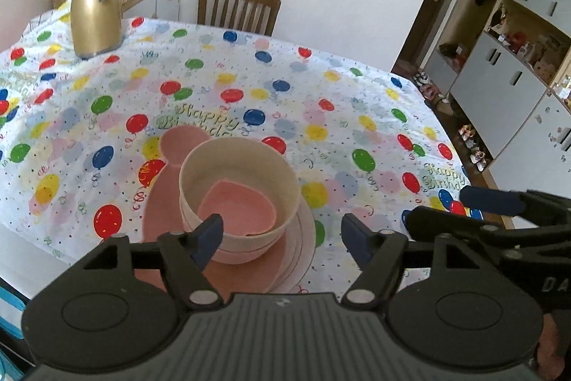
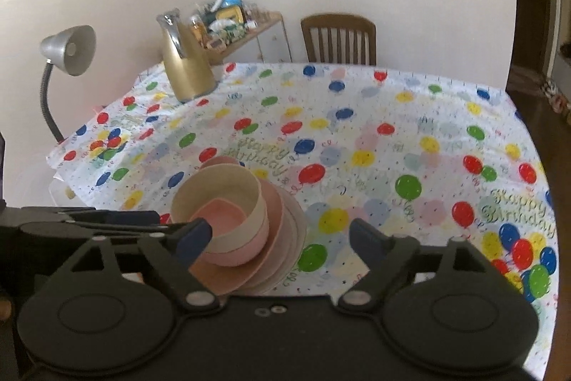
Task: Organize plates and bowls
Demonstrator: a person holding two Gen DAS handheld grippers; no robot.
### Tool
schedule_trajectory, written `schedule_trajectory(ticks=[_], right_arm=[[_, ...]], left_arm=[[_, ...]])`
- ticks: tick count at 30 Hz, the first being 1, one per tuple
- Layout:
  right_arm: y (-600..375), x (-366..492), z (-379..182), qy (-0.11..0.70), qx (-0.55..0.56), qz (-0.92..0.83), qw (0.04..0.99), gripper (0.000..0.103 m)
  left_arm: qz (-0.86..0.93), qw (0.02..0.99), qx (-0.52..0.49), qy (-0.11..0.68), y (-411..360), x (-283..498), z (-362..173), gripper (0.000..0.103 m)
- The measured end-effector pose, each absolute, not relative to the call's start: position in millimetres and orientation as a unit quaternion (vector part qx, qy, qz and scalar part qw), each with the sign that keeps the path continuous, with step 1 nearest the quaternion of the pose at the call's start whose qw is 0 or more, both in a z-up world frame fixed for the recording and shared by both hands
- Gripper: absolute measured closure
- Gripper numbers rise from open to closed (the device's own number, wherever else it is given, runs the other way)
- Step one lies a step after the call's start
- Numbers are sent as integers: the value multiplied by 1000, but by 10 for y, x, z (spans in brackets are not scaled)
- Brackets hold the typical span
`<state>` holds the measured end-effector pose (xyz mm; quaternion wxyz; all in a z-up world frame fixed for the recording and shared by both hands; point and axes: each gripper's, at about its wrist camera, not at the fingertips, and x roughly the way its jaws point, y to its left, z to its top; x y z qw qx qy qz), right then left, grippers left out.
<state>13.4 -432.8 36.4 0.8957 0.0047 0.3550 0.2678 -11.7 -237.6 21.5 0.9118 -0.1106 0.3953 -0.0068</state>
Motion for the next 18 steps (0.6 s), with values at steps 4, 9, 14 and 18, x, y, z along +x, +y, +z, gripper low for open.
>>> schedule_trajectory(ticks=[4,9,14,18], right_arm=[[-4439,21,411,340,9,275,899,4],[-4535,-123,411,328,16,281,902,1],[-4632,-264,382,328,38,272,904,0],[-4692,-341,376,327,53,261,906,0]], left_arm=[[-5,917,-109,383,-2419,-251,254,22],[-1,926,-102,363,-2479,-446,290,10],[8,928,-101,358,-2513,-625,295,0],[12,928,-103,359,-2522,-746,300,0]])
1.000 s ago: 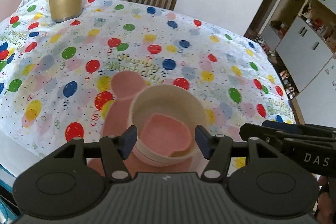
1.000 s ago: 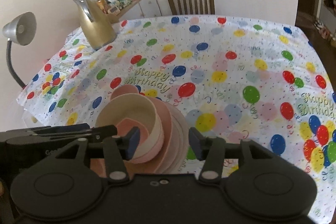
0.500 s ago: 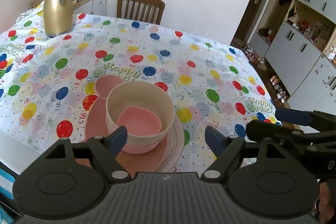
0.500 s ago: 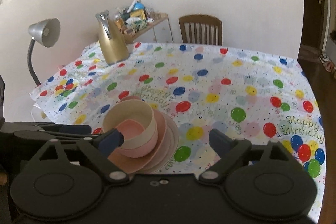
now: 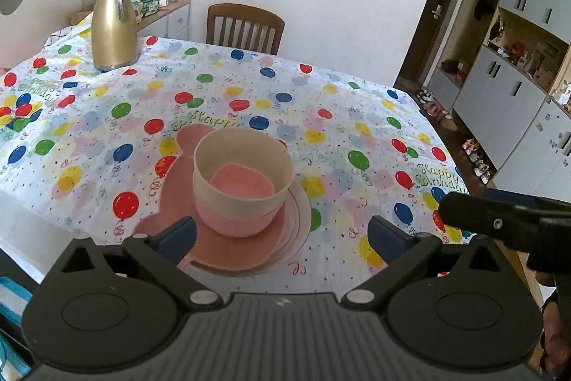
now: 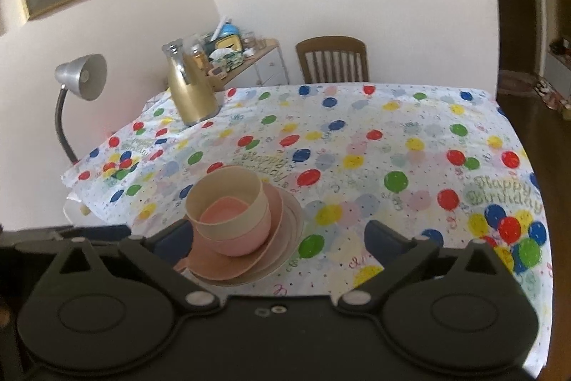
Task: Organize plates and bowls
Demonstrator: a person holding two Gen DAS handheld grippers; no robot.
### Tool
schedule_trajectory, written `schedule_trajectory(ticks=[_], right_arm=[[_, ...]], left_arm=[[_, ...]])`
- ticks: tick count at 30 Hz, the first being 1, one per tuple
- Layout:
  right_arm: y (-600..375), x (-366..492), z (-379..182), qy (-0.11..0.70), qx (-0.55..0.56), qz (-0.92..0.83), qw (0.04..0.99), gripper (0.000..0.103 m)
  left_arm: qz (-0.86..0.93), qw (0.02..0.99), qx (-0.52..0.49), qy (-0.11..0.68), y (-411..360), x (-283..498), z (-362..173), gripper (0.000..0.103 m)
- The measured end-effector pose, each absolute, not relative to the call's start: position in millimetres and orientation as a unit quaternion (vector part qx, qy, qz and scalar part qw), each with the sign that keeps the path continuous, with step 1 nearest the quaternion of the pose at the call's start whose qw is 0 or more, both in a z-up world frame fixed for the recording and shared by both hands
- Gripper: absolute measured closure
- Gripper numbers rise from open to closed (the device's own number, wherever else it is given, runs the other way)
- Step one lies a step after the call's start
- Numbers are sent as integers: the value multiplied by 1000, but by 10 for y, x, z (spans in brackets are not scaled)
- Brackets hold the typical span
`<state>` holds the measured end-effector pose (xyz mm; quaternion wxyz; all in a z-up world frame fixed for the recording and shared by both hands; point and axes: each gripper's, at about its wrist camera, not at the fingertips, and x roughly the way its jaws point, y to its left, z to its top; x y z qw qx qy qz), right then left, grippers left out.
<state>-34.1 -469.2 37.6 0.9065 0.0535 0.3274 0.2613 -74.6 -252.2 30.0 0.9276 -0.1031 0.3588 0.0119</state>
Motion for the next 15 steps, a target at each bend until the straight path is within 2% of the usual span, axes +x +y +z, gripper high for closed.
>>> schedule_trajectory(ticks=[15], right_arm=[[-4638,-558,451,313,34,268,911,0]], left_arm=[[41,925,-102,364,-2563,-969,357,0]])
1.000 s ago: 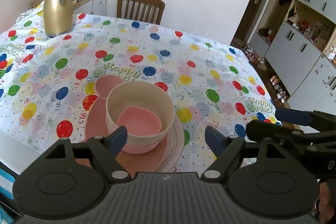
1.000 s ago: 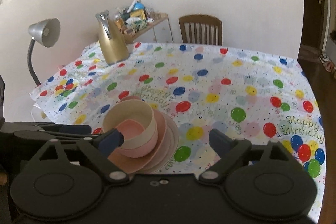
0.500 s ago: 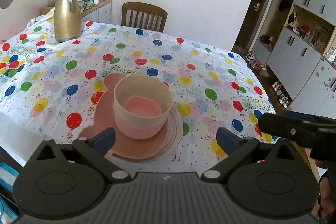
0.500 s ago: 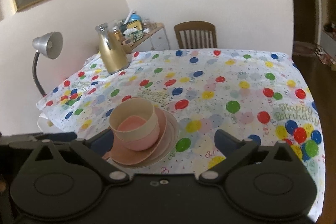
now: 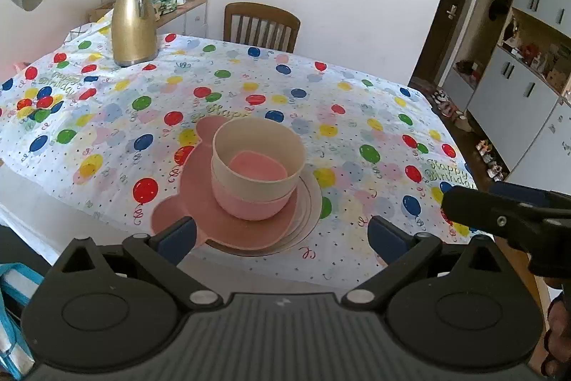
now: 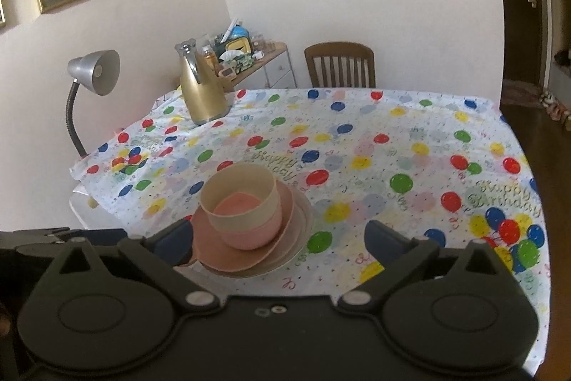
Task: Organize plates and bowls
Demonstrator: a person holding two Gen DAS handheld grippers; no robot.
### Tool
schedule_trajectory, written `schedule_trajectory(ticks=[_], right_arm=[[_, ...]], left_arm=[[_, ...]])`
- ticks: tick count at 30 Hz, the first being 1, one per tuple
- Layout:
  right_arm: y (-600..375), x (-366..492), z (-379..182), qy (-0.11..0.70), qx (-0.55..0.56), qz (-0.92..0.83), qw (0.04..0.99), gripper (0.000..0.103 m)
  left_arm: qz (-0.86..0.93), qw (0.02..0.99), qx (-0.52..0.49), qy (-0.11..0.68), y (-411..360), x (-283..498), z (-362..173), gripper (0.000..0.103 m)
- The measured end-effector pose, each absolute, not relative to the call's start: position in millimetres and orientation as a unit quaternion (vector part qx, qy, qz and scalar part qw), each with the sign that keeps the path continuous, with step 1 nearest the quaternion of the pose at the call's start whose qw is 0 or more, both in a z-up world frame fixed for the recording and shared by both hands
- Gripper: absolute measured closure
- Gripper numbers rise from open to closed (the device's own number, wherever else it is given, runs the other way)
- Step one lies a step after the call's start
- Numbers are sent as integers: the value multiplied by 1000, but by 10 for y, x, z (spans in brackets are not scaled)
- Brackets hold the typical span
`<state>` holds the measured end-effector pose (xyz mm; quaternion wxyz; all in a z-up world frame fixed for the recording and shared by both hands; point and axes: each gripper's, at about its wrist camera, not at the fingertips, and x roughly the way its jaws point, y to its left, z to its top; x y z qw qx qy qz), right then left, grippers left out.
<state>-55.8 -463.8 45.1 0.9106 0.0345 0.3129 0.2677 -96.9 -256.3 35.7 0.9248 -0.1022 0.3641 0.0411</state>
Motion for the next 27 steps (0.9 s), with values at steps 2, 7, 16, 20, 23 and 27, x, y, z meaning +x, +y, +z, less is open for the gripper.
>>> schedule_trajectory(ticks=[2,7,16,20,23,27], right_arm=[[-4644,-555,470,311,37,265,912,0],[-4659,-556,469,310,40,259,914,0],[-4614,-549,454,308,31,256,916,1],[-4608,-532,449,299,27,248,921,1],[-4593,-533,446,290,20,249,924,3],[-4575,-533,430,288,18,253,923,3]], left_arm=[[43,924,-106,364,-2557,-979,359,0],[43,925,-106,362,-2566,-984,364,0],[44,927,-104,358,-2570,-978,395,0],[47,929,-104,353,-2546,-966,410,0],[49,931,-100,346,-2541,-963,432,0],[56,938,-86,332,-2549,-958,472,0]])
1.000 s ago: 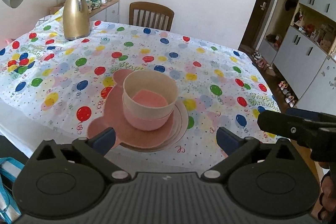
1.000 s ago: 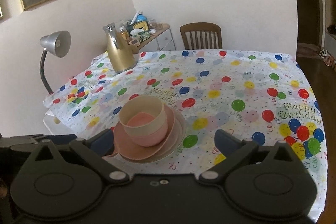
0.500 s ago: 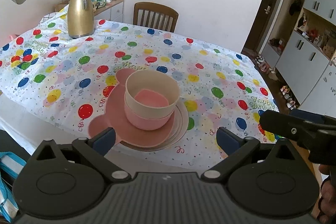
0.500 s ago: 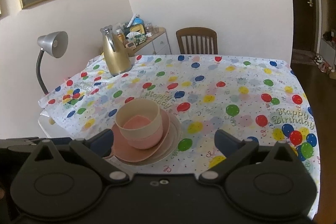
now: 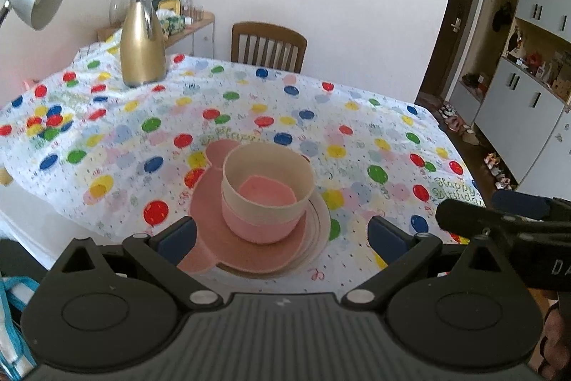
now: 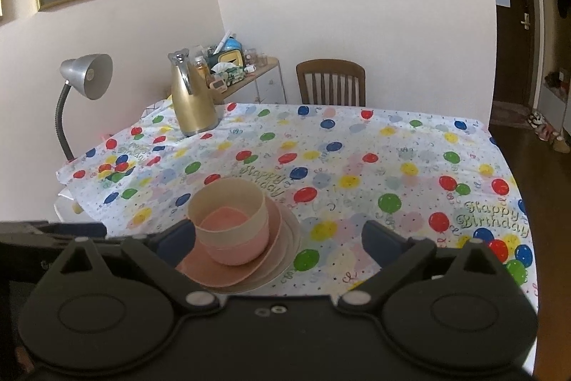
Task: Organize plates and bowls
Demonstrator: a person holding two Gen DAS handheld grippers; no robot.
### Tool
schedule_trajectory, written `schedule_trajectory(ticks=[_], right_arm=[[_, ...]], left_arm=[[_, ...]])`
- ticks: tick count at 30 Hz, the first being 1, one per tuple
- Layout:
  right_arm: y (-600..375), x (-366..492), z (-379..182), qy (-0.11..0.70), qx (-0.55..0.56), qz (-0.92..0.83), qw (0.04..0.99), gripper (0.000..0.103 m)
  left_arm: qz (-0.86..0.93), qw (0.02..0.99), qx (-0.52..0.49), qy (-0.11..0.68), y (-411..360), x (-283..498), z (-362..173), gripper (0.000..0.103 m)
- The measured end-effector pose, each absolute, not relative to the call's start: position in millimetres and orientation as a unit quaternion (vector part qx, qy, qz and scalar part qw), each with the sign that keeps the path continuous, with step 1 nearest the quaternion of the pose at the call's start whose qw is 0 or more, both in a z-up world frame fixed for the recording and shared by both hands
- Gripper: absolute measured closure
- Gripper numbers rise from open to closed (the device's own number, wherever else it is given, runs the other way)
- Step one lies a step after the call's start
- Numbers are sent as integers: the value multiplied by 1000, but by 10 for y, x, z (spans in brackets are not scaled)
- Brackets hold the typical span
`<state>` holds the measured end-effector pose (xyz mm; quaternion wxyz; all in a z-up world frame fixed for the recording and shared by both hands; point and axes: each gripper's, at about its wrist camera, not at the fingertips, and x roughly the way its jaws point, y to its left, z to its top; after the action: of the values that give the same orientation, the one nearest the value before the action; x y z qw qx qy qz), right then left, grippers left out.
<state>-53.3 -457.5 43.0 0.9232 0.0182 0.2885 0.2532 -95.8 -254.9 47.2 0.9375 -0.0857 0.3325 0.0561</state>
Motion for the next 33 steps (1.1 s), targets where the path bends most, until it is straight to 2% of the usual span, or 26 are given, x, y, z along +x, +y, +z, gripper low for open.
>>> schedule_trajectory(ticks=[33], right_arm=[[-4624,-567,400,291,27,239,926,3]], left_arm=[[54,940,-106,319,-2599,-1022,493,0]])
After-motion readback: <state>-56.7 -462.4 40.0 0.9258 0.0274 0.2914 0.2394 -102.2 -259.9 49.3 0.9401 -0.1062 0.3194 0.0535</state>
